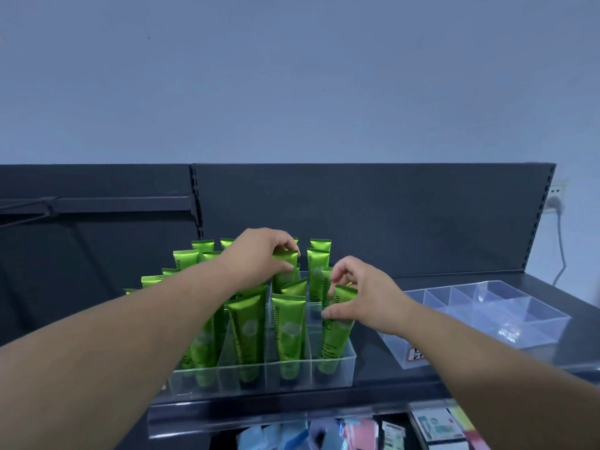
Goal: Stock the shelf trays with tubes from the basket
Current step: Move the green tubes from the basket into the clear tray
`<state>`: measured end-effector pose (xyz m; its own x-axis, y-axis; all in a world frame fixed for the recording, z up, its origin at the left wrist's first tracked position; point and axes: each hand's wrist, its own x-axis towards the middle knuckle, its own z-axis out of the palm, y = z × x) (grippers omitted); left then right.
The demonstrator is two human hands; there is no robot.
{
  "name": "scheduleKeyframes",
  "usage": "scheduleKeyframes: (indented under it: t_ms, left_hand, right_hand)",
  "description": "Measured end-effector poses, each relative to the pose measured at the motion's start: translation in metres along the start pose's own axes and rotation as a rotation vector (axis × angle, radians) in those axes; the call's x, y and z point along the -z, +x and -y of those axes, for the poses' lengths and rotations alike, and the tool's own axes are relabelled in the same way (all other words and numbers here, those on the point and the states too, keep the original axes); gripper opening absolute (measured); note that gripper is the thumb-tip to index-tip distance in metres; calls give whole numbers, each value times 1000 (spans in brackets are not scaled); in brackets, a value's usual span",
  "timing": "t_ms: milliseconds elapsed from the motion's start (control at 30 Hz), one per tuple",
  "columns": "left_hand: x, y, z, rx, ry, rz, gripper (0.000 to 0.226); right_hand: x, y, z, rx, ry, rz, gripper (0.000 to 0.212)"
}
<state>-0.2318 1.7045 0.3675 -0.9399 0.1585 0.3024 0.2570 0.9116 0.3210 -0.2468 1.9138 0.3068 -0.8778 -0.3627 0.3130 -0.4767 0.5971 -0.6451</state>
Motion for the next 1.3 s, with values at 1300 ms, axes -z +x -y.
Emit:
scheduleKeyframes:
  t_ms: [1300]
  left_hand:
    - [-20,-12,-38,-124,-48,131,10]
  right_hand:
    - [20,5,-1,-102,2,18,22]
